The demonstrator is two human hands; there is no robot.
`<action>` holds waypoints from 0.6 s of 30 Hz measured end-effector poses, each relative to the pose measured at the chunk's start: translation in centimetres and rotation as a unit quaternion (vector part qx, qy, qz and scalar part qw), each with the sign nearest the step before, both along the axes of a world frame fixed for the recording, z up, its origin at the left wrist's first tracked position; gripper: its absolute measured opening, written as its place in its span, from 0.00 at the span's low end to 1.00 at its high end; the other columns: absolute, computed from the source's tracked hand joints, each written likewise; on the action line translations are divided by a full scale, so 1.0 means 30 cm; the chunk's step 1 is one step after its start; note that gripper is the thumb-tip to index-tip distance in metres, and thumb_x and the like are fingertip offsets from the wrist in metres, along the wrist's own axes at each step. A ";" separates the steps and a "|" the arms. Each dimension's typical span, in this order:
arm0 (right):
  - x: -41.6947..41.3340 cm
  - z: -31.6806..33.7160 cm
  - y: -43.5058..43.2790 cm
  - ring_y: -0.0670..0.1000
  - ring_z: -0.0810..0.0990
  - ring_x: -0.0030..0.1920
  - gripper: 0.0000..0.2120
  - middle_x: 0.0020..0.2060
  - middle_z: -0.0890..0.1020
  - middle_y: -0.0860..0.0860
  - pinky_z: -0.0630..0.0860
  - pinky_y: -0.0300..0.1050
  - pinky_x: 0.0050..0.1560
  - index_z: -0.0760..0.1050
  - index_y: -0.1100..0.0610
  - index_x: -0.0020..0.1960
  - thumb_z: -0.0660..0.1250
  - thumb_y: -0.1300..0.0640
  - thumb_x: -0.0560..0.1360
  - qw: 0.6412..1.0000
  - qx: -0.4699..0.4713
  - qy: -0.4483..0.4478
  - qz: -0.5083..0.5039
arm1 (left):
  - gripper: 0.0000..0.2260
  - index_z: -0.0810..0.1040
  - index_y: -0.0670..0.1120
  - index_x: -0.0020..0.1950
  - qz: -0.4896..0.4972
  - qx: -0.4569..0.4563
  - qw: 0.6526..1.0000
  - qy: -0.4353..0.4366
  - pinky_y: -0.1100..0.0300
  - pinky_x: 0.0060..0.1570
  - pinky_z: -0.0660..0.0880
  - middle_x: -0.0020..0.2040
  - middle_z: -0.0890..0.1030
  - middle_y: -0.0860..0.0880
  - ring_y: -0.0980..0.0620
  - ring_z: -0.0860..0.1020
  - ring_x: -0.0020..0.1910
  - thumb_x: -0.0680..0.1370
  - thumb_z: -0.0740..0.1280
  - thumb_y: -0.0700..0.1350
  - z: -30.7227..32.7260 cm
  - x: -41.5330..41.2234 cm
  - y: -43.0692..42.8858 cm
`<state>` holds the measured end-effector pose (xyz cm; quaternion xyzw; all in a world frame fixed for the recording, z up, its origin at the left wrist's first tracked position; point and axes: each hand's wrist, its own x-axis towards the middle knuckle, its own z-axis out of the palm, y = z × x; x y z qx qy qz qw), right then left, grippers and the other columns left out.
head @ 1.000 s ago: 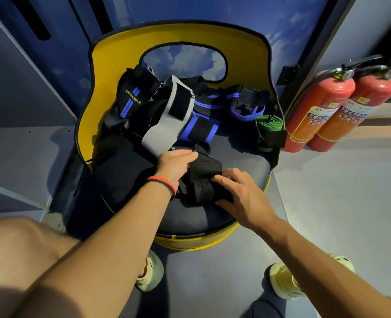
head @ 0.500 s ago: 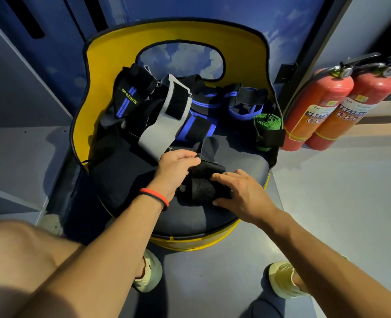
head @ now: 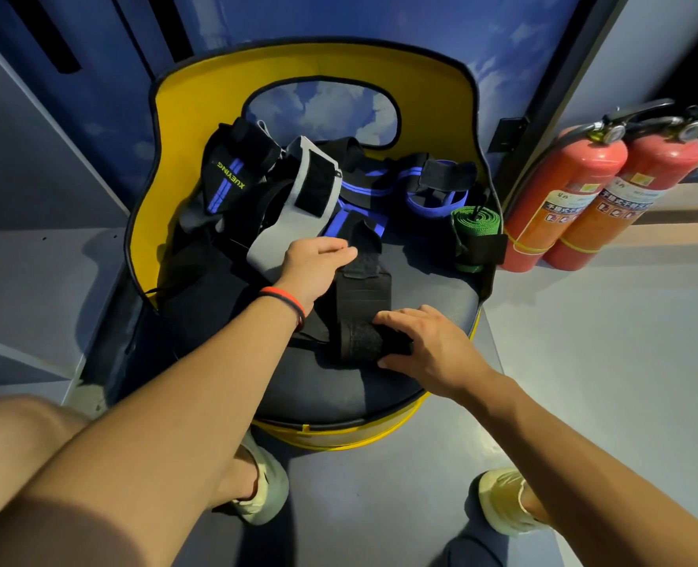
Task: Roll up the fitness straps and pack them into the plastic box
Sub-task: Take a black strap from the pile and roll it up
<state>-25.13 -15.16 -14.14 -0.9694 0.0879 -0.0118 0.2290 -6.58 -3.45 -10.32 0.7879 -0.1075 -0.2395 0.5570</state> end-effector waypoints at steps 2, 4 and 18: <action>0.005 0.006 -0.001 0.52 0.73 0.54 0.29 0.59 0.81 0.48 0.75 0.49 0.53 0.73 0.46 0.73 0.75 0.45 0.74 1.000 0.010 0.010 -0.001 | 0.12 0.84 0.43 0.60 0.022 0.007 0.999 -0.039 0.71 0.47 0.72 0.49 0.82 0.52 0.55 0.80 0.51 0.76 0.75 0.42 -0.007 0.009 0.004; 0.016 0.009 -0.005 0.53 0.74 0.55 0.28 0.57 0.79 0.49 0.76 0.53 0.56 0.73 0.46 0.72 0.75 0.45 0.74 0.999 0.026 0.022 0.006 | 0.11 0.84 0.43 0.59 0.054 -0.002 0.997 -0.054 0.71 0.43 0.74 0.43 0.81 0.51 0.55 0.80 0.44 0.76 0.74 0.41 -0.006 0.022 0.014; 0.070 0.047 -0.012 0.47 0.70 0.59 0.26 0.60 0.71 0.51 0.67 0.33 0.62 0.70 0.51 0.74 0.72 0.54 0.78 0.984 0.163 0.074 0.002 | 0.06 0.84 0.51 0.48 -0.002 0.126 0.985 -0.118 0.66 0.38 0.76 0.43 0.85 0.55 0.56 0.83 0.45 0.79 0.70 0.51 -0.074 -0.251 0.187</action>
